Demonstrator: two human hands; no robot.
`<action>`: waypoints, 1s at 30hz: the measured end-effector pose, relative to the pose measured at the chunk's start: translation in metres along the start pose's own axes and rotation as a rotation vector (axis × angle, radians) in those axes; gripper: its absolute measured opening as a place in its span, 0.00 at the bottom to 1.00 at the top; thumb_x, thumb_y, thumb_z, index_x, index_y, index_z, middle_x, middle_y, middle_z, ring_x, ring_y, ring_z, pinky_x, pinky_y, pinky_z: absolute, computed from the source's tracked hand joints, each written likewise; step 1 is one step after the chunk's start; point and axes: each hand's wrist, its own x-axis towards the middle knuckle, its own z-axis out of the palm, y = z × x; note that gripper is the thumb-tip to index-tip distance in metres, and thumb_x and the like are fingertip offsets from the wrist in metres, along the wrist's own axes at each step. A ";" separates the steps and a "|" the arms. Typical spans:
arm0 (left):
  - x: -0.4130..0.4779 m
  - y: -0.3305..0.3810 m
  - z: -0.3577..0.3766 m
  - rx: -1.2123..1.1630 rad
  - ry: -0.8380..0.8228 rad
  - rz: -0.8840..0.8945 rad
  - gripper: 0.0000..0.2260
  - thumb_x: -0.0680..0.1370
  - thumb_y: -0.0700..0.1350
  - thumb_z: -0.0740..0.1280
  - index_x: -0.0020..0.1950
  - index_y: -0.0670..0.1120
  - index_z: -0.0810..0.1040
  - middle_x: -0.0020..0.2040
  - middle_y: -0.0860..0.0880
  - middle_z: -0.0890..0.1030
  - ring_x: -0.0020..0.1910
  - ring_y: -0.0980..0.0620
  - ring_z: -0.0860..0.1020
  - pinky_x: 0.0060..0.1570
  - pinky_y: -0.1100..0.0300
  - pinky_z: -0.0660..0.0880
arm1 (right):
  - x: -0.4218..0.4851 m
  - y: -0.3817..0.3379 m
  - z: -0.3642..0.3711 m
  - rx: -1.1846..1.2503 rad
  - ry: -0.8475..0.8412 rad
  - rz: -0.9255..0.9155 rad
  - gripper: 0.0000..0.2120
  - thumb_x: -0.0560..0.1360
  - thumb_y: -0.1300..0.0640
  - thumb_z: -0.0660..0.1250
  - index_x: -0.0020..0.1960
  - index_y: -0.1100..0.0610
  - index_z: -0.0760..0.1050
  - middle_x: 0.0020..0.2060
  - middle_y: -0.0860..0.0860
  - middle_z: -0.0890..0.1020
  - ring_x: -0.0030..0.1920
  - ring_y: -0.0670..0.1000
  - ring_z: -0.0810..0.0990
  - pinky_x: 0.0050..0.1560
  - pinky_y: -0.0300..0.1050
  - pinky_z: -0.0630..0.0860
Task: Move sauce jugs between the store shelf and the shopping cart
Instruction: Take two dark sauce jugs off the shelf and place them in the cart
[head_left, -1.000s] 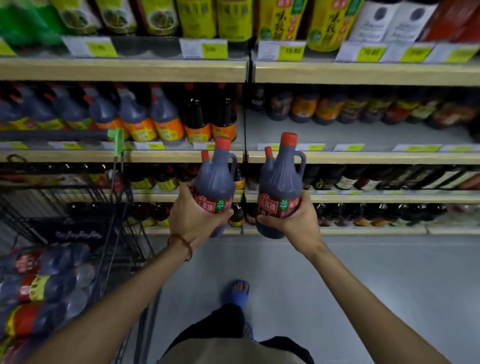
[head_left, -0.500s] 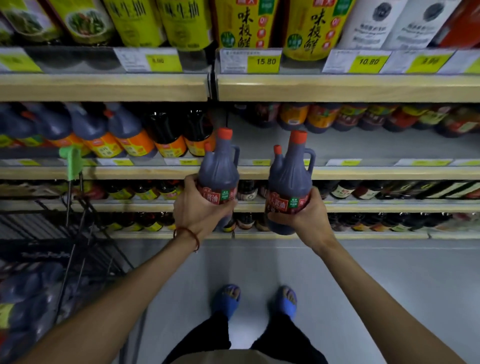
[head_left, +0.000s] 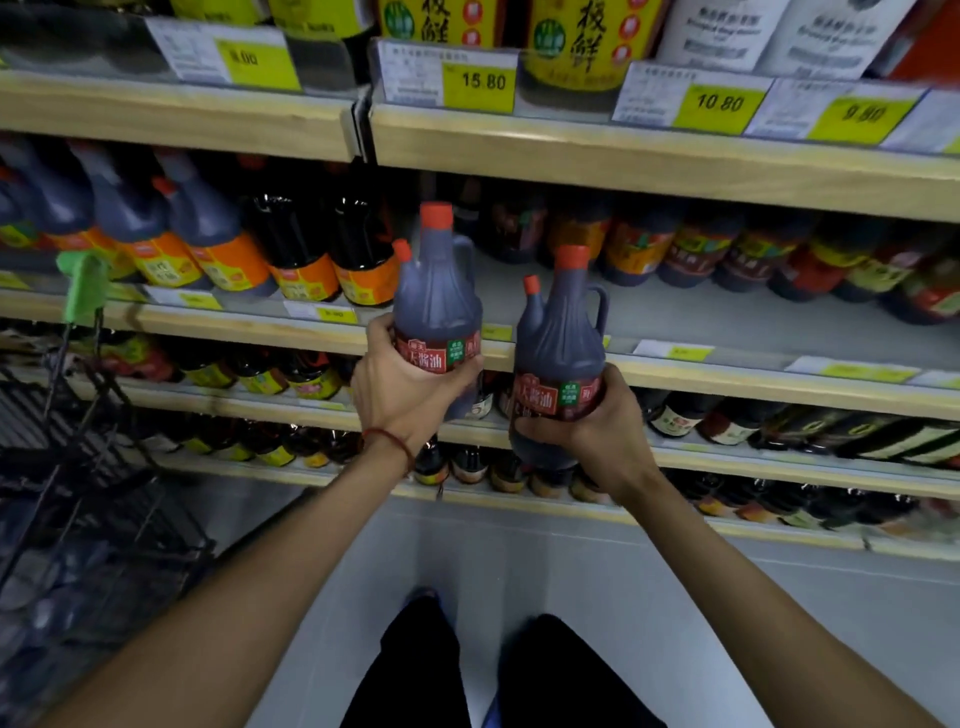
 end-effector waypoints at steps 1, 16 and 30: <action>0.003 0.001 0.004 -0.025 0.018 0.009 0.39 0.58 0.62 0.83 0.63 0.51 0.72 0.54 0.54 0.82 0.51 0.52 0.81 0.50 0.56 0.79 | 0.002 0.001 0.001 0.010 0.010 -0.004 0.47 0.54 0.51 0.89 0.67 0.53 0.71 0.57 0.47 0.84 0.53 0.49 0.85 0.53 0.53 0.85; 0.076 0.002 0.049 -0.230 0.115 0.141 0.41 0.59 0.63 0.82 0.66 0.50 0.72 0.52 0.56 0.79 0.52 0.52 0.81 0.54 0.54 0.81 | 0.041 -0.004 0.009 0.135 0.013 -0.170 0.42 0.55 0.59 0.88 0.66 0.56 0.75 0.54 0.52 0.87 0.53 0.51 0.87 0.51 0.47 0.84; 0.131 -0.009 0.085 -0.312 0.069 0.129 0.41 0.60 0.48 0.85 0.65 0.42 0.68 0.59 0.47 0.79 0.59 0.48 0.79 0.52 0.65 0.71 | 0.064 -0.011 0.011 0.077 0.025 -0.226 0.41 0.57 0.60 0.88 0.66 0.55 0.74 0.55 0.49 0.86 0.54 0.48 0.86 0.53 0.45 0.84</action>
